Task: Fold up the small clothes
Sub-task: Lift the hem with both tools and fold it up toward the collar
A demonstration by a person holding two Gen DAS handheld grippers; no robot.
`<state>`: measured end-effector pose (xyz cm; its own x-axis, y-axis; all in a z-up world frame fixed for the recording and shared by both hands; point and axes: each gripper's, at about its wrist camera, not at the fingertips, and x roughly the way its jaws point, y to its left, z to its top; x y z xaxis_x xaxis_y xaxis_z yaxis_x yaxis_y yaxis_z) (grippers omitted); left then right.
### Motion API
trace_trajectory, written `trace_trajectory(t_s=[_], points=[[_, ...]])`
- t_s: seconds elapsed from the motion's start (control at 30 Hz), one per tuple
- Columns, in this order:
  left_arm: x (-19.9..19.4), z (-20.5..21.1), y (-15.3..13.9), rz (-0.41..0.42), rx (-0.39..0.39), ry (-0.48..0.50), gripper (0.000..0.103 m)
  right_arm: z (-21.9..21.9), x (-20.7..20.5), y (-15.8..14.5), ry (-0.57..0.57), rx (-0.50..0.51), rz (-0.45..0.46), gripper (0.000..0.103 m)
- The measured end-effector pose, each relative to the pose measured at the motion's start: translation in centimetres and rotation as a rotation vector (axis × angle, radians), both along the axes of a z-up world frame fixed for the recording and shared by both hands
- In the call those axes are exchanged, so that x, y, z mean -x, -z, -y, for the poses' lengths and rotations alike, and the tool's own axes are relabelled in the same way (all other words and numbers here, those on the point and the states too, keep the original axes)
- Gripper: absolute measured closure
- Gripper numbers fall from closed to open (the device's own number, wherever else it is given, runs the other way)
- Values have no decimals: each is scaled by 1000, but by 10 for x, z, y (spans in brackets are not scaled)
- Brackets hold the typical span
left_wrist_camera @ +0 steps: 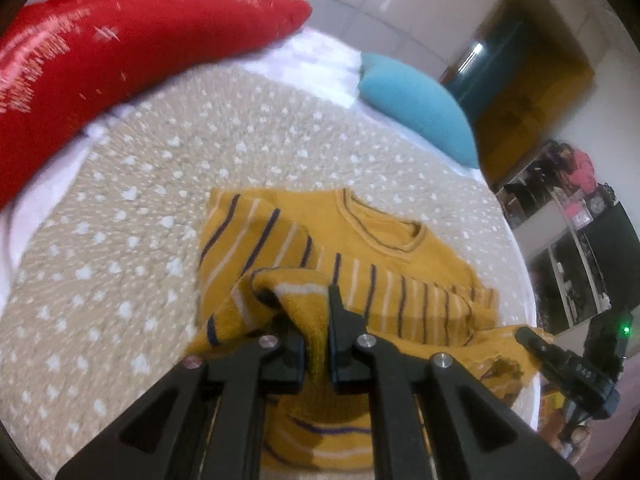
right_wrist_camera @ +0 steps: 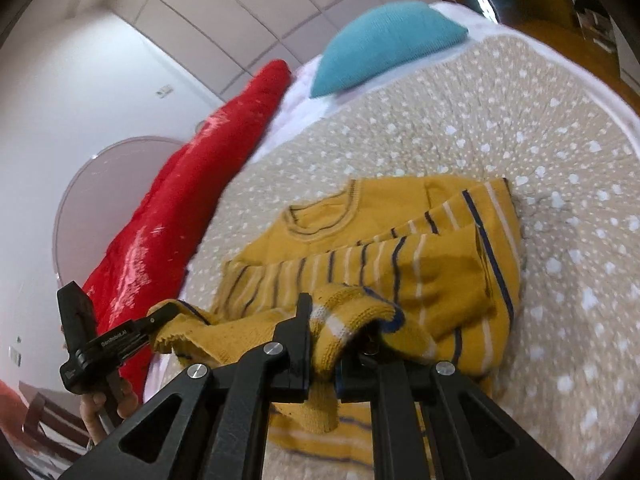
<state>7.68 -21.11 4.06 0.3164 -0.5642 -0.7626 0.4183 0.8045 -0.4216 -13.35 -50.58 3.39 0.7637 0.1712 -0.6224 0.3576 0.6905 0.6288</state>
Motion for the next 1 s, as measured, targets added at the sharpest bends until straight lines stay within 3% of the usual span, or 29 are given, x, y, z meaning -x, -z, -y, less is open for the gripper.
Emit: trace_trajectory(t_s=[0.13, 0.23, 0.3, 0.37, 0.43, 0.67, 0.73, 0.8, 0.9, 1.0], points=[[-34, 15, 23, -79, 21, -7, 91, 35, -33, 34, 44, -104, -37, 88], [-57, 17, 37, -163, 108, -22, 76, 63, -50, 59, 95, -206, -40, 85], [-70, 11, 40, -181, 183, -51, 56, 74, -57, 69, 119, -249, -34, 76], [-79, 3, 41, -185, 237, -86, 43, 83, -62, 78, 145, -281, -24, 67], [-89, -5, 45, -203, 273, -117, 41, 91, -66, 86, 158, -321, -3, 59], [-85, -23, 40, -163, 185, -114, 39, 104, -67, 84, 171, -375, 31, 55], [-75, -29, 35, -127, 143, -102, 39, 111, -57, 77, 201, -400, 67, 45], [-67, -32, 31, -103, 108, -95, 39, 117, -44, 69, 255, -398, 89, 27], [-53, -33, 27, -90, 96, -75, 39, 129, -20, 62, 307, -433, 114, 27], [-34, -18, 21, -33, 48, -7, 39, 119, -5, 46, 280, -359, 97, 27]])
